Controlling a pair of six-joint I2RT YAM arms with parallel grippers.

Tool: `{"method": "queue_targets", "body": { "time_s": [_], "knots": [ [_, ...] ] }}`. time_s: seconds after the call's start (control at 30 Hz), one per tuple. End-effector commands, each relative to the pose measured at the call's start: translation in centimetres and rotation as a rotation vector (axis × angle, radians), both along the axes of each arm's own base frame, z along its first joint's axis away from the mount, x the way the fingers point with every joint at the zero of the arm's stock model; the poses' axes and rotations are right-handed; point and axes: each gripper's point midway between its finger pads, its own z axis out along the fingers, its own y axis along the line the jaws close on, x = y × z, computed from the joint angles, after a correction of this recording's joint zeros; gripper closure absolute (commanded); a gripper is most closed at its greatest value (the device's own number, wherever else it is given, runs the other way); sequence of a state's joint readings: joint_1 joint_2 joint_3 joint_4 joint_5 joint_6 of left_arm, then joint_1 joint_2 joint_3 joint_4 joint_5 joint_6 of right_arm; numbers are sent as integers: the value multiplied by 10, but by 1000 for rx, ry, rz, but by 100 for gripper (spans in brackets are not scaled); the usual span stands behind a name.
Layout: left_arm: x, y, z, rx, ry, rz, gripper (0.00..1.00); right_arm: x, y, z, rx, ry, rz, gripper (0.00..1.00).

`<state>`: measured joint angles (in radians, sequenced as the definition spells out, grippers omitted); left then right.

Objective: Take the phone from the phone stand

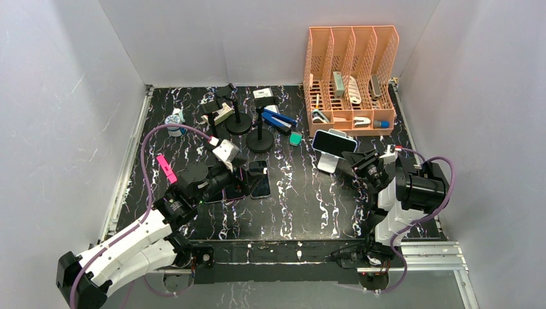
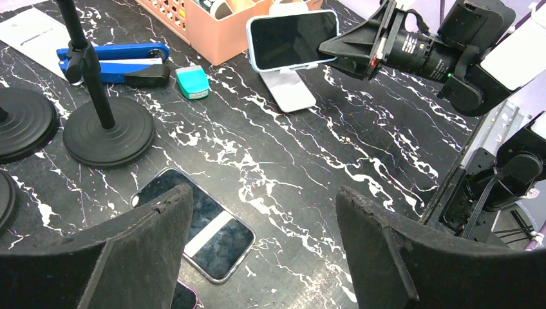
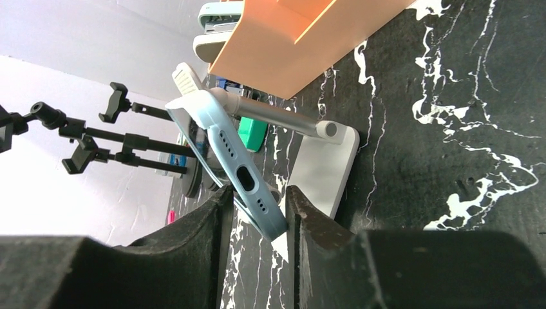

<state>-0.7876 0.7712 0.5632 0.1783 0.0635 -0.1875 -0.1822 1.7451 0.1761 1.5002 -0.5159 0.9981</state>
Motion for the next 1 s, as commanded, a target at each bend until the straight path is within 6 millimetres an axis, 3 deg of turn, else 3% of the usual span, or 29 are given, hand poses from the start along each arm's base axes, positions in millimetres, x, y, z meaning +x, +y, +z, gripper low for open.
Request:
{"method": "queue_targets", "body": {
  "time_s": [0.0,0.63,0.97],
  "knots": [
    [-1,-3,13,-28,-22,-12,21,4,-1,77,-75,-359,2,62],
    [-3,-5,13,-37,-13,-24,21,-12,9,84,-177,-392,49,98],
    [-4,-6,15,-44,-15,-28,20,-19,14,86,-220,-380,62,99]
  ]
}}
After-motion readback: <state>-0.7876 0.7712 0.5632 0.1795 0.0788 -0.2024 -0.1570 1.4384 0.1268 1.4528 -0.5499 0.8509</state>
